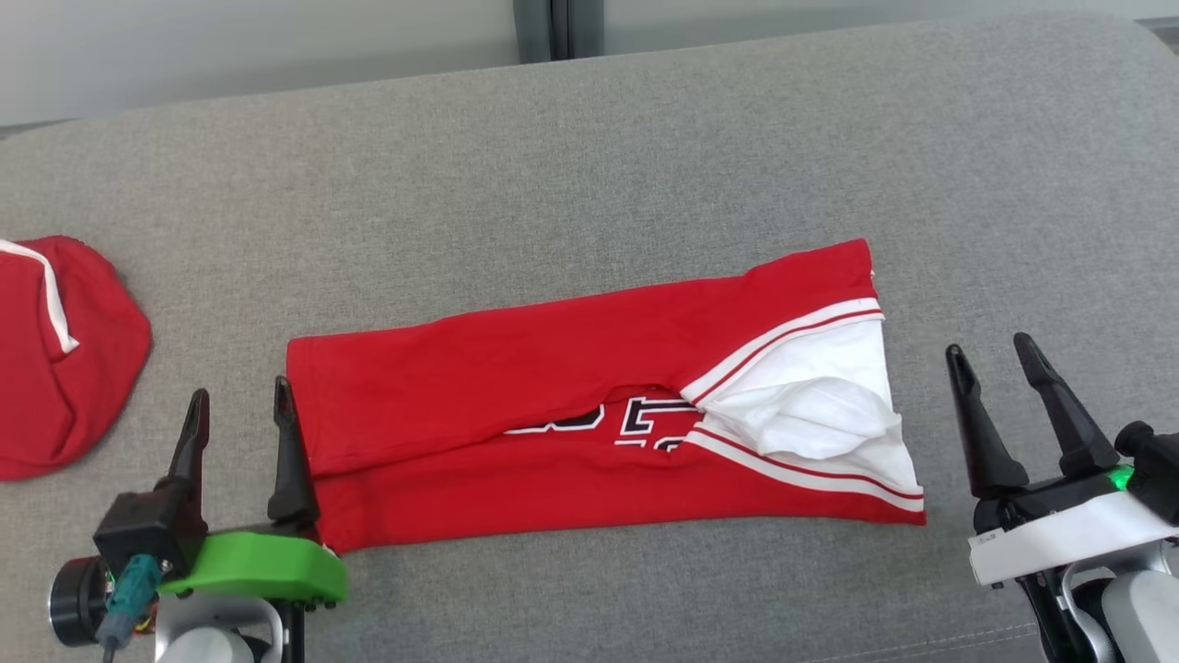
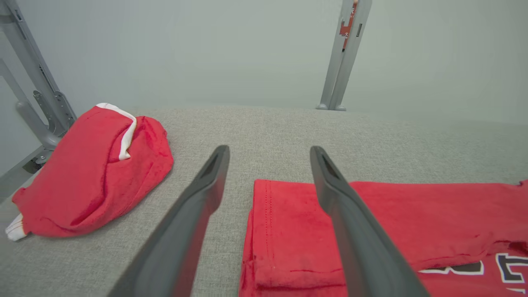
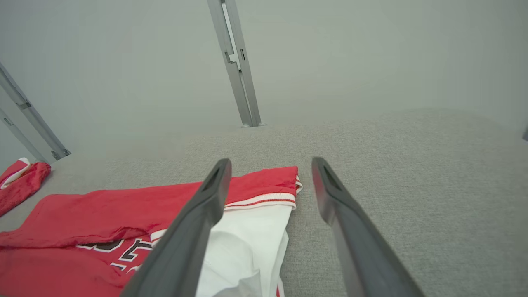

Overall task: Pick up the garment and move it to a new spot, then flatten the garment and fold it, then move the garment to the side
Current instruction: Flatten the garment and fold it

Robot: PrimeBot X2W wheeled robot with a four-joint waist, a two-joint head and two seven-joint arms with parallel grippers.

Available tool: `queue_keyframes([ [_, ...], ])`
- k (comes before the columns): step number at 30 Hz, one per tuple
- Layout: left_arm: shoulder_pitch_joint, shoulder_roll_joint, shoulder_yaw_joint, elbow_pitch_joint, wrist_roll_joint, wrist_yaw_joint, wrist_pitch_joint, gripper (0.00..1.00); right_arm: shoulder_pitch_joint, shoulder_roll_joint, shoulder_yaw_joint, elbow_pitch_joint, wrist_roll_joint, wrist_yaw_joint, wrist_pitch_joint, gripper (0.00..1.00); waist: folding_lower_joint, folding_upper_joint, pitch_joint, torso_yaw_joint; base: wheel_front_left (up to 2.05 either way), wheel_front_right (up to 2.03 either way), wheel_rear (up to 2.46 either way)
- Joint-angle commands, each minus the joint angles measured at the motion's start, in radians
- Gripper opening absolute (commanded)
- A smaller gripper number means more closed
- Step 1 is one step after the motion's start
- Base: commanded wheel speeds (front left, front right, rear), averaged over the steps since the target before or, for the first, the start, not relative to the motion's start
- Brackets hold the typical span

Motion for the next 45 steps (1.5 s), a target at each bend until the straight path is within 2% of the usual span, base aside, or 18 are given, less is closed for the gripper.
queue_keyframes([
  [1, 0.031, -0.011, 0.014, -0.017, 0.029, 0.01, -0.002, 1.0, 0.02, 0.014, -0.022, -0.021, -0.034, -0.001, 0.014, 1.0, 0.0001, 0.0, -0.024, -0.005, 0.0, 0.0, 0.0],
  [5, 0.083, -0.038, 0.029, -0.054, 0.093, 0.006, -0.003, 1.0, 0.047, 0.052, -0.072, -0.081, -0.108, -0.001, 0.059, 1.0, 0.0001, 0.0, -0.046, -0.005, 0.0, 0.0, 0.0],
  [12, 0.109, -0.072, 0.052, -0.05, 0.135, -0.012, -0.003, 1.0, 0.07, 0.086, -0.106, -0.137, -0.15, -0.001, 0.115, 1.0, 0.0001, 0.0, -0.049, 0.005, 0.0, 0.0, 0.0],
  [22, 0.043, -0.107, 0.064, -0.046, 0.193, -0.046, -0.003, 1.0, 0.041, 0.068, -0.139, -0.144, -0.15, -0.001, 0.151, 1.0, 0.0001, 0.0, 0.014, 0.04, 0.0, 0.0, 0.0],
  [28, -0.028, -0.146, 0.065, -0.06, 0.241, -0.074, -0.003, 1.0, -0.017, 0.016, -0.137, -0.021, -0.131, -0.001, 0.15, 1.0, 0.0001, 0.0, 0.11, 0.092, 0.0, 0.0, 0.0],
  [32, -0.064, -0.176, 0.071, -0.057, 0.264, -0.096, -0.003, 1.0, -0.067, 0.001, -0.082, 0.11, -0.102, -0.001, 0.137, 1.0, 0.0001, 0.0, 0.149, 0.123, 0.0, 0.0, 0.0],
  [37, -0.078, -0.212, 0.098, -0.04, 0.284, -0.125, -0.003, 1.0, -0.12, 0.003, 0.011, 0.268, -0.051, -0.001, 0.135, 1.0, 0.0001, 0.0, 0.156, 0.14, 0.0, 0.0, 0.0],
  [42, -0.063, -0.24, 0.126, -0.028, 0.304, -0.148, -0.003, 1.0, -0.117, 0.004, 0.083, 0.367, 0.019, -0.001, 0.172, 1.0, 0.0001, 0.0, 0.144, 0.145, 0.0, 0.0, 0.0],
  [43, -0.06, -0.244, 0.132, -0.026, 0.308, -0.15, -0.003, 1.0, -0.112, 0.003, 0.102, 0.373, 0.031, -0.001, 0.187, 0.87, 0.0001, 0.0, 0.142, 0.145, 0.0, 0.0, 0.0],
  [44, -0.057, -0.247, 0.137, -0.025, 0.31, -0.154, -0.003, 1.0, -0.109, -0.001, 0.119, 0.37, 0.041, 0.0, 0.192, 0.28, 0.0001, 0.0, 0.141, 0.144, 0.0, 0.0, 0.0],
  [45, -0.054, -0.252, 0.143, -0.023, 0.314, -0.158, -0.003, 1.0, -0.106, -0.003, 0.137, 0.361, 0.059, 0.0, 0.2, 0.0, 0.0001, 0.0, 0.138, 0.141, 0.0, 0.0, 0.0],
])
